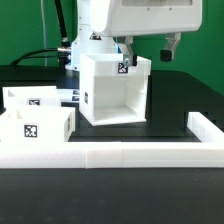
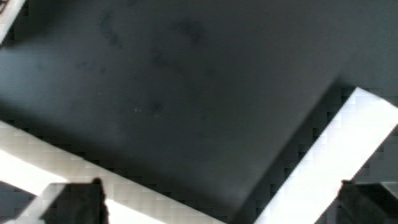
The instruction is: Assemble drawer
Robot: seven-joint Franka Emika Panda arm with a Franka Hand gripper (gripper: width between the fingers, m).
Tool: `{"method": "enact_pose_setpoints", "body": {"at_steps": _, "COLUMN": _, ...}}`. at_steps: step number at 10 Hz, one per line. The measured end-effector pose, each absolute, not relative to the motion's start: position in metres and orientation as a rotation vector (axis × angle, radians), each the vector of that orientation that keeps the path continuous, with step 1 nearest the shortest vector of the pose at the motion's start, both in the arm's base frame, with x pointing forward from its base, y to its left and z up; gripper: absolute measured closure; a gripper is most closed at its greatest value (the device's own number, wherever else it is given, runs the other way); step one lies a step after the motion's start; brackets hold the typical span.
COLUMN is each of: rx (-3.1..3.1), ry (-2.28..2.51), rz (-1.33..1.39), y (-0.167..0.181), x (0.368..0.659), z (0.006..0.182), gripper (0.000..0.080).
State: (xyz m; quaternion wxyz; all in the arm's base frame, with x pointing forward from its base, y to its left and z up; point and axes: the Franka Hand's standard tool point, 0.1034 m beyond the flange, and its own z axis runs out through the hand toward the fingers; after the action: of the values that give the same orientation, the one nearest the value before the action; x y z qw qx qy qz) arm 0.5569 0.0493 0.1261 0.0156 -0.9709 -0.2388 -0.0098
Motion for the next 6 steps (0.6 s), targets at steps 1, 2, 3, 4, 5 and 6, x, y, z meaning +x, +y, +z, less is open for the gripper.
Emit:
{"method": "enact_pose_setpoints", "body": {"at_steps": 1, "rx": -3.05, "ry": -0.59, "rz": -0.028, "y": 0.05, "x": 0.557, "z": 0.126, "gripper": 0.015}}
{"method": "enact_pose_setpoints", "body": {"at_steps": 2, "rx": -3.063, "ry": -0.51, "rz": -0.03, "y": 0.051, "x": 0.555, "z": 0.126, "gripper": 0.015}}
{"method": "enact_pose_setpoints", "body": {"at_steps": 3, "rx": -3.073, "ry": -0.444, "rz": -0.033, "y": 0.052, "x": 0.543, "z": 0.127, "gripper": 0.015}}
{"method": "enact_pose_setpoints", "body": {"at_steps": 4, "rx": -3.074, "ry": -0.451, "rz": -0.026, "y": 0.053, "x": 0.529, "z": 0.128, "gripper": 0.015}}
{"method": "enact_pose_setpoints", "body": {"at_steps": 5, "rx": -3.077, "ry": -0.455, "rz": -0.022, "y": 0.053, "x": 0.518, "z": 0.133, "gripper": 0.015}}
{"method": "enact_pose_setpoints", "body": {"at_steps": 6, "rx": -3.081, "ry": -0.462, "rz": -0.023, "y": 0.053, "x": 0.507, "z": 0.138, "gripper": 0.015}}
